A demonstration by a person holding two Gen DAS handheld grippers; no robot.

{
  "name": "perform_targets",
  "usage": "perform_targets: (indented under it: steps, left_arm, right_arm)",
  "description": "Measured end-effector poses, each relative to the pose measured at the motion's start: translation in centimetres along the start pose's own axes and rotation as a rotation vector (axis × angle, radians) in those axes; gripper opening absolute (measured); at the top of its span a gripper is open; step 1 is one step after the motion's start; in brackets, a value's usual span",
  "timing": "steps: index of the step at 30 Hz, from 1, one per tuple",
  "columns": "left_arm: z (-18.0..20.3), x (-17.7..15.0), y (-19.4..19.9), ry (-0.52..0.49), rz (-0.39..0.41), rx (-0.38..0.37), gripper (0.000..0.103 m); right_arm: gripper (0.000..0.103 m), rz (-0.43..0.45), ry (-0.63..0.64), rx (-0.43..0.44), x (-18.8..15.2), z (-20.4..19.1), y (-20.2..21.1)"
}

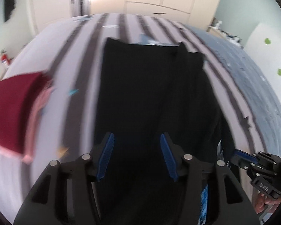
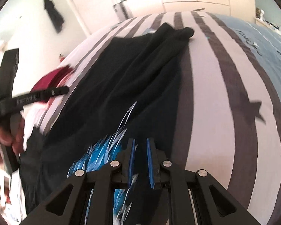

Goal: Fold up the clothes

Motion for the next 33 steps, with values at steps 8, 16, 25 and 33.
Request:
perform_targets:
  steps: [8, 16, 25, 33]
  left_arm:
    - [2.2, 5.1, -6.2, -0.030, -0.020, -0.106, 0.054]
    - [3.0, 8.1, -10.4, -0.092, -0.079, -0.107, 0.054]
    - [3.7, 9.7, -11.7, -0.113, -0.106, -0.165, 0.002]
    - [9.1, 8.5, -8.9, -0.283, -0.037, -0.216, 0.002]
  right_arm:
    - [0.012, 0.011, -0.110, -0.032, 4.4, 2.3, -2.8]
    - [0.013, -0.024, -0.113, -0.044, 6.8, 2.5, -5.4]
    - [0.013, -0.049, -0.198, -0.030, 9.2, 4.6, -7.4]
    - [0.013, -0.014, -0.207, -0.038, 10.8, 6.9, -6.1]
Point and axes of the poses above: each gripper's, at about its wrist camera, not at the fingertips, and y roughly against the way its jaws point, z to its right, x to its top, the point moved 3 cm from there along -y, roughly the way its jaws point, and after that the axes turned 11 degrees about -x, right-handed, at the moved point
